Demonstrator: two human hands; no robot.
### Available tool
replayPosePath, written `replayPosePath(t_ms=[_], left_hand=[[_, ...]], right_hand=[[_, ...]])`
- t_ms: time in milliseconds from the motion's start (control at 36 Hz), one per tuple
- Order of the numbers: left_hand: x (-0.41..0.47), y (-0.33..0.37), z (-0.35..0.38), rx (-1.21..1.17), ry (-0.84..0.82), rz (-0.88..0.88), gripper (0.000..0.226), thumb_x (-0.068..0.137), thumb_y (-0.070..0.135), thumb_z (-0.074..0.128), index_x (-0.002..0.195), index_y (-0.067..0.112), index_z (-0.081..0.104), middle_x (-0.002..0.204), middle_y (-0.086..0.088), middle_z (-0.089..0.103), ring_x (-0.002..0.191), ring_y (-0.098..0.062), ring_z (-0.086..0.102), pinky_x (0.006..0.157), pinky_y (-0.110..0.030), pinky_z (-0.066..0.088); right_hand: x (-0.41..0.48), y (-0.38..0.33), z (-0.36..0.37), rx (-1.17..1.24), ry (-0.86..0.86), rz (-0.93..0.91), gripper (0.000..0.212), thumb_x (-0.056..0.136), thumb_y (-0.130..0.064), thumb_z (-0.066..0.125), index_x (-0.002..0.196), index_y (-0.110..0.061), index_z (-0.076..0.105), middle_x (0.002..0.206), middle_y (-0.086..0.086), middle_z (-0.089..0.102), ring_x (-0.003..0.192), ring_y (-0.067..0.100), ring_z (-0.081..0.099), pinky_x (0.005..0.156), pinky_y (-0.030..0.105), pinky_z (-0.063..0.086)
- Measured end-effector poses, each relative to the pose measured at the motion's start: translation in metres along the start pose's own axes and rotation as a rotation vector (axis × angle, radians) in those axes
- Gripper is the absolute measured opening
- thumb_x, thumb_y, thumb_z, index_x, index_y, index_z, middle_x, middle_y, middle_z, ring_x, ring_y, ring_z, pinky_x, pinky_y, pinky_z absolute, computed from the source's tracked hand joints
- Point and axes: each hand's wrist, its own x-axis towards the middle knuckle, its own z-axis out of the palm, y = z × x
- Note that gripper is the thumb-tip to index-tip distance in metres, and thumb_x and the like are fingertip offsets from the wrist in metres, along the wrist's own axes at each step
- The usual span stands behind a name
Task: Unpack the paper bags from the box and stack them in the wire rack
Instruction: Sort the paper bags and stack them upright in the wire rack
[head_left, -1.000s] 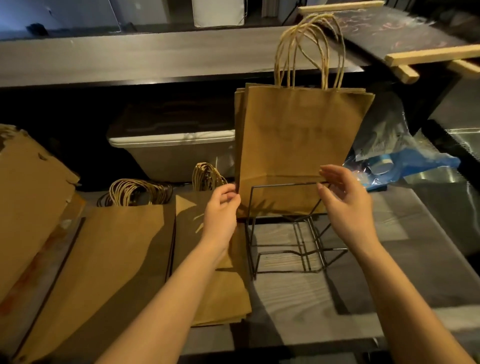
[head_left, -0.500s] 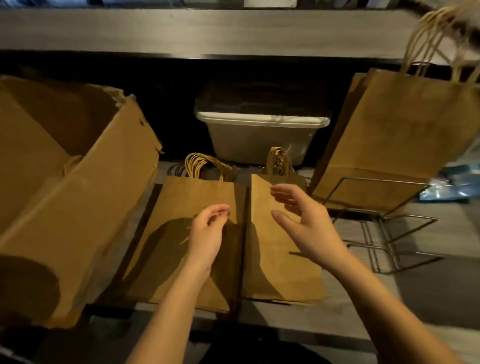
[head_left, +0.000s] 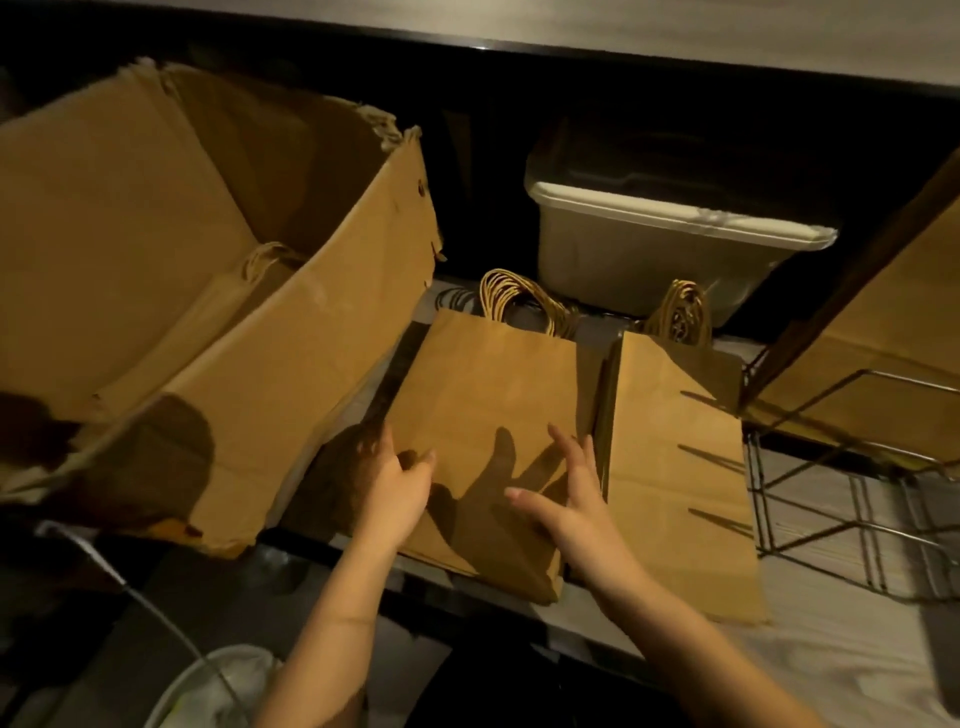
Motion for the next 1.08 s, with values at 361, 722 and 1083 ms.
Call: replayPosePath(t_ms=[361, 722, 1083], left_hand=[[-0.035, 0.001, 0.009, -0.191, 0.123, -0.028, 0.061, 0.094, 0.030, 0.055, 0.148, 0.026, 0.028, 0.149, -0.008, 0.031, 0.137, -0.029, 0.028, 0.106, -0.042, 0.031], [-0.065, 0.016, 0.056, -0.623, 0.190, -0.121, 0.022, 0.091, 0.026, 0.060, 0.112, 0.028, 0.054, 0.130, -0.008, 0.051, 0.117, -0.025, 0.050, 0.103, -0.046, 0.041], [-0.098, 0.094, 0.083, -0.969, -0.163, 0.009, 0.043, 0.092, 0.017, 0.055, 0.133, 0.020, 0.046, 0.125, -0.003, 0.059, 0.115, -0.020, 0.055, 0.095, -0.040, 0.043]], right_hand=[[-0.027, -0.008, -0.031, 0.474, -0.033, -0.069, 0.079, 0.077, -0.020, 0.071, 0.140, -0.041, 0.029, 0.145, -0.012, 0.038, 0.129, 0.008, 0.040, 0.090, 0.021, 0.042], [-0.056, -0.030, -0.090, 0.293, -0.139, -0.223, 0.047, 0.091, -0.009, 0.057, 0.114, -0.049, 0.048, 0.104, -0.023, 0.063, 0.097, 0.000, 0.061, 0.079, 0.022, 0.055], [-0.070, -0.050, -0.213, -0.031, -0.069, -0.530, 0.053, 0.078, -0.012, 0.062, 0.121, -0.039, 0.045, 0.111, -0.022, 0.060, 0.105, 0.005, 0.060, 0.079, 0.020, 0.054]])
